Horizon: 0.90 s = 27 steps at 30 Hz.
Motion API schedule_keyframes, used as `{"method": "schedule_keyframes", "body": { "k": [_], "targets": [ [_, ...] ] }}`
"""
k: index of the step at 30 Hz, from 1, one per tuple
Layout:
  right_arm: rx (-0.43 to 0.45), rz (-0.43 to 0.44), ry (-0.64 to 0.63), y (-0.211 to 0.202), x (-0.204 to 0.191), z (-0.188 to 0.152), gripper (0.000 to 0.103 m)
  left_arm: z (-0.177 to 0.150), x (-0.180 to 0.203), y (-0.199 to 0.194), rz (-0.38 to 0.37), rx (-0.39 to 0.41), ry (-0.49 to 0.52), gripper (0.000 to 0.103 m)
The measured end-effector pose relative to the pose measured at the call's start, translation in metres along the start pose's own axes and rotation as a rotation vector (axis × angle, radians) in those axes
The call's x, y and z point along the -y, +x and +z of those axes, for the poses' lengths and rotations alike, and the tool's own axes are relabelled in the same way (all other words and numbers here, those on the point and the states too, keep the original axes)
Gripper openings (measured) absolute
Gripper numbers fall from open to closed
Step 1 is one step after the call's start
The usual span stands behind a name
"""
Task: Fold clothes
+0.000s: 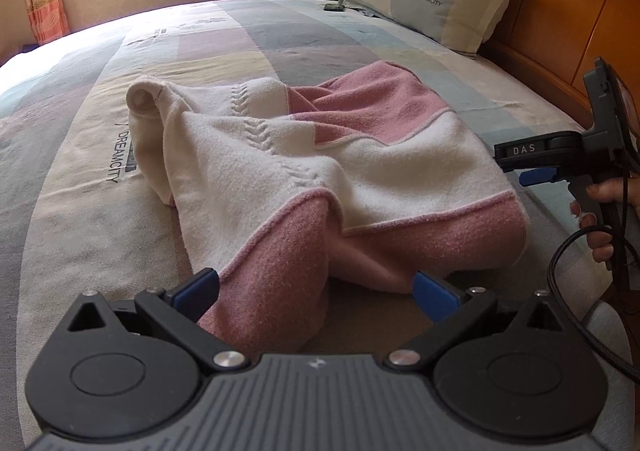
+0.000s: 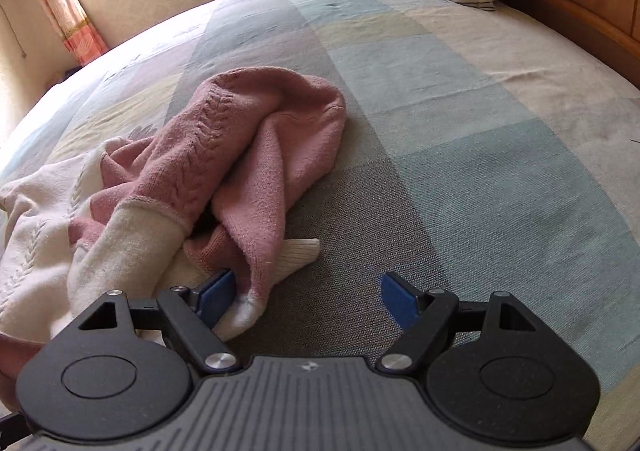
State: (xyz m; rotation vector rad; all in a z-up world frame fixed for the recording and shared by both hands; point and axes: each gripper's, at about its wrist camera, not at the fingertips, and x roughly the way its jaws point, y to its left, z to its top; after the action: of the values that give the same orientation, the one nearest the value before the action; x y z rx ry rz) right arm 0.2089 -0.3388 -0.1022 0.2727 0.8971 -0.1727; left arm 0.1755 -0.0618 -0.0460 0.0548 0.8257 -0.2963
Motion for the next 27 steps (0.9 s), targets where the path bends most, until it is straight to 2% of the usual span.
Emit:
{"method": "schedule_keyframes", "body": {
  "k": [3, 7, 11, 13, 14, 16, 18, 22, 27],
  "targets": [
    [0.024, -0.082, 0.016, -0.003, 0.019, 0.01, 0.084, 0.001, -0.005, 0.0, 0.01, 0.002, -0.008, 0.102],
    [0.101, -0.242, -0.058, -0.017, 0.03, 0.03, 0.084, 0.002, -0.008, 0.002, 0.011, -0.001, -0.017, 0.102],
    [0.216, -0.4, -0.113, -0.035, 0.042, 0.056, 0.081, 0.002, -0.008, 0.002, 0.007, 0.0, -0.011, 0.102],
    [0.281, -0.438, -0.115, -0.048, 0.047, 0.066, 0.081, 0.002, -0.008, 0.002, 0.006, 0.002, -0.009, 0.102],
    [0.317, -0.421, -0.108, -0.057, 0.05, 0.07, 0.081, 0.002, -0.007, 0.002, 0.003, 0.001, -0.011, 0.102],
    [0.322, -0.376, -0.111, -0.065, 0.053, 0.074, 0.081, 0.002, -0.007, 0.003, 0.002, -0.001, -0.008, 0.102],
    [0.325, -0.269, -0.108, -0.071, 0.057, 0.07, 0.081, 0.002, -0.006, 0.002, -0.003, -0.001, -0.002, 0.102],
    [0.254, -0.04, -0.032, -0.065, 0.077, 0.06, 0.081, 0.002, -0.005, 0.001, -0.009, -0.001, 0.008, 0.102],
    [0.233, 0.031, 0.042, -0.048, 0.108, 0.055, 0.081, 0.001, -0.006, 0.0, -0.007, -0.006, 0.001, 0.102]
  ]
}}
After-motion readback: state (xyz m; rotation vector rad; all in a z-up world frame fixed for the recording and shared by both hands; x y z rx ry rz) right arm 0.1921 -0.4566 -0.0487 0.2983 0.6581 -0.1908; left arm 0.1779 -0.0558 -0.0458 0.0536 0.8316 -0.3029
